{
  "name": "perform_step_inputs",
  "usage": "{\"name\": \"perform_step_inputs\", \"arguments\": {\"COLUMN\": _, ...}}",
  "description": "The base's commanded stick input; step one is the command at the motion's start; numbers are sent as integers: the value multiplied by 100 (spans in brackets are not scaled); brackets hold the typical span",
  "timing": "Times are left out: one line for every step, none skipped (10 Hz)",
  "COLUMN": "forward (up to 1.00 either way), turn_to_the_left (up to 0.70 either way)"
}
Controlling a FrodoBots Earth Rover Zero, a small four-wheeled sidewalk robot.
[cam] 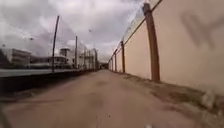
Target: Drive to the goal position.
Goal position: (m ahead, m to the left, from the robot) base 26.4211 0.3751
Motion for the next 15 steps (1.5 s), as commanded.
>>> {"name": "perform_step_inputs", "arguments": {"forward": 70, "turn_to_the_left": 0}}
{"name": "perform_step_inputs", "arguments": {"forward": 70, "turn_to_the_left": 0}}
{"name": "perform_step_inputs", "arguments": {"forward": 70, "turn_to_the_left": 0}}
{"name": "perform_step_inputs", "arguments": {"forward": 70, "turn_to_the_left": 0}}
{"name": "perform_step_inputs", "arguments": {"forward": 70, "turn_to_the_left": 0}}
{"name": "perform_step_inputs", "arguments": {"forward": 70, "turn_to_the_left": 0}}
{"name": "perform_step_inputs", "arguments": {"forward": 70, "turn_to_the_left": 0}}
{"name": "perform_step_inputs", "arguments": {"forward": 70, "turn_to_the_left": 0}}
{"name": "perform_step_inputs", "arguments": {"forward": 70, "turn_to_the_left": 0}}
{"name": "perform_step_inputs", "arguments": {"forward": 70, "turn_to_the_left": 0}}
{"name": "perform_step_inputs", "arguments": {"forward": 70, "turn_to_the_left": 0}}
{"name": "perform_step_inputs", "arguments": {"forward": 70, "turn_to_the_left": 0}}
{"name": "perform_step_inputs", "arguments": {"forward": 70, "turn_to_the_left": 0}}
{"name": "perform_step_inputs", "arguments": {"forward": 70, "turn_to_the_left": 22}}
{"name": "perform_step_inputs", "arguments": {"forward": 70, "turn_to_the_left": 35}}
